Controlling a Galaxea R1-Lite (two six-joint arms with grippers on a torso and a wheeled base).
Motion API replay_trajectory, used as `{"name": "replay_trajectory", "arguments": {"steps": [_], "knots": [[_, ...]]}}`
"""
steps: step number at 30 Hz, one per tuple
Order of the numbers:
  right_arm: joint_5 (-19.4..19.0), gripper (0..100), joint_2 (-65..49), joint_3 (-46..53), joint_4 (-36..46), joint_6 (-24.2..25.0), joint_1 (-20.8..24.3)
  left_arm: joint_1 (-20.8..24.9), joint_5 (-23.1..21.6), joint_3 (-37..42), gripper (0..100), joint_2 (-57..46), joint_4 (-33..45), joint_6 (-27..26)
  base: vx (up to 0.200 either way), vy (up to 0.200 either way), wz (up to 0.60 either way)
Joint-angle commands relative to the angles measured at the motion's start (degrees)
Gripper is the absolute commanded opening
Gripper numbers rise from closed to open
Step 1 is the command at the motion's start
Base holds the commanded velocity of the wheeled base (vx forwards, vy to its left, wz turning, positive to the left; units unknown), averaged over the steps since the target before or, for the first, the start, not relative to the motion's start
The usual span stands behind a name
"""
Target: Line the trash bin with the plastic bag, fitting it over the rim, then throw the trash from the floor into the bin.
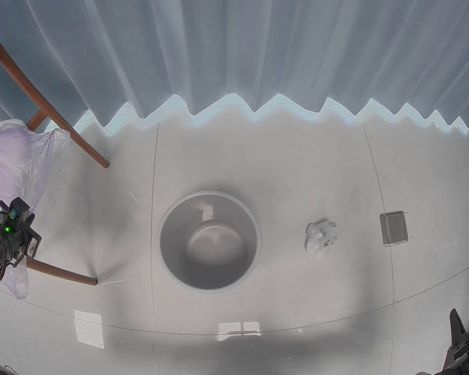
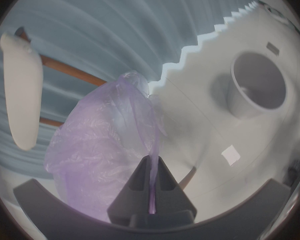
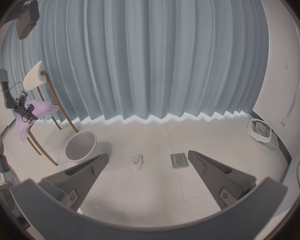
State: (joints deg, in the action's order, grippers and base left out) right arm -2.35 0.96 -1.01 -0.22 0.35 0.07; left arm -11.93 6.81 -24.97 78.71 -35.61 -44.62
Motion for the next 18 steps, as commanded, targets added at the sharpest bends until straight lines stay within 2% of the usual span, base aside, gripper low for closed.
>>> {"name": "replay_trajectory", "arguments": {"steps": [1,5,7,8,9,15,16,18], "knots": [[0.0,100,-1.0,1.0,0.0,0.0,0.0,-0.1,-2.7,0.0,0,-3.6,0.2,8.2,0.000,0.000,0.00],[0.0,100,-1.0,1.0,0.0,0.0,0.0,-0.5,-5.6,0.2,0,-5.9,0.4,13.3,0.000,0.000,0.00],[0.0,100,-1.0,1.0,0.0,0.0,0.0,-0.5,-9.5,1.0,0,-7.7,1.1,20.7,0.000,0.000,0.00],[0.0,100,-1.0,1.0,0.0,0.0,0.0,-0.5,-9.7,1.0,0,-7.8,1.2,21.2,0.000,0.000,0.00],[0.0,100,-1.0,1.0,0.0,0.0,0.0,-0.6,-10.4,1.1,0,-9.2,1.9,26.1,0.000,0.000,0.00],[0.0,100,-1.0,1.0,0.0,0.0,0.0,-0.5,-11.8,1.4,0,-13.2,4.6,42.0,0.000,0.000,0.00],[0.0,100,-1.0,1.0,0.0,0.0,0.0,-0.5,-12.8,1.6,0,-13.6,4.8,43.7,0.000,0.000,0.00],[0.0,100,-1.0,1.0,0.0,0.0,0.0,-0.5,-12.8,1.6,0,-13.6,4.8,43.7,0.000,0.000,0.00]]}}
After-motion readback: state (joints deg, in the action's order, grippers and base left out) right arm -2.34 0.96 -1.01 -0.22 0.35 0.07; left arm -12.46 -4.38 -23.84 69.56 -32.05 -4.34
